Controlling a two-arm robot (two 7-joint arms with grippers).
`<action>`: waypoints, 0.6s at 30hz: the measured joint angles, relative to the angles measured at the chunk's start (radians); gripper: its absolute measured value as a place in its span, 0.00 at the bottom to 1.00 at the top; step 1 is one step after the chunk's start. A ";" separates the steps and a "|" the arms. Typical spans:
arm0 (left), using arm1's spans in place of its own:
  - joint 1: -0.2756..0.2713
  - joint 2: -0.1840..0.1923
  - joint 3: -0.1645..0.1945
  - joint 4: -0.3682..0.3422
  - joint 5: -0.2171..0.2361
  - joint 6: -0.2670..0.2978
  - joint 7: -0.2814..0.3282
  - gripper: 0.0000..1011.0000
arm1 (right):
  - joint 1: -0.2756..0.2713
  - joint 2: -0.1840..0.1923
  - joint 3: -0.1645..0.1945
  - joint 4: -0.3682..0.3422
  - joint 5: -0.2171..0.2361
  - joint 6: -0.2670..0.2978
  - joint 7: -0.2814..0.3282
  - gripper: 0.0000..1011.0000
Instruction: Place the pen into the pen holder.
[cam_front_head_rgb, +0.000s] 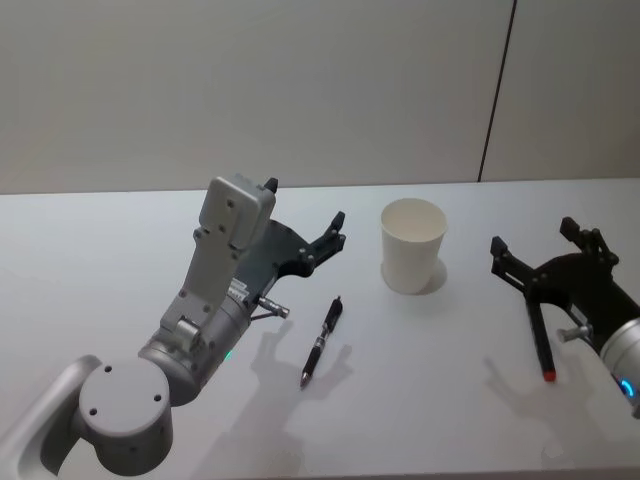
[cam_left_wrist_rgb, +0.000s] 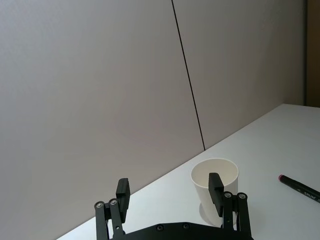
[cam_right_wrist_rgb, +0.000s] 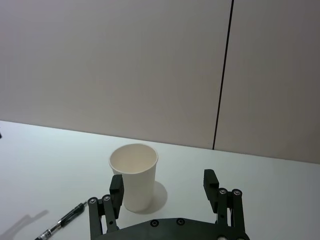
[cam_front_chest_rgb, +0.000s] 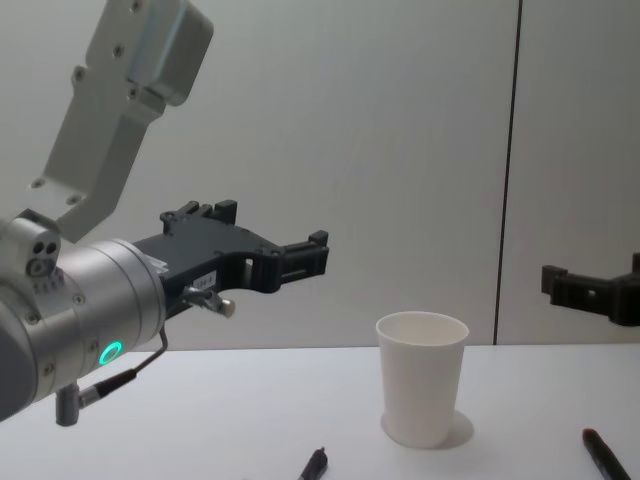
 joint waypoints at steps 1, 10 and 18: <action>0.000 0.000 0.000 0.000 0.000 0.000 0.000 0.99 | 0.008 -0.002 0.002 0.005 0.000 0.017 0.000 0.99; 0.000 0.000 0.000 0.000 0.000 0.000 0.000 0.99 | 0.068 -0.010 0.010 0.044 -0.022 0.122 0.012 0.99; 0.000 0.000 0.000 0.000 0.000 0.000 0.000 0.99 | 0.125 -0.020 0.017 0.083 -0.041 0.228 0.027 0.99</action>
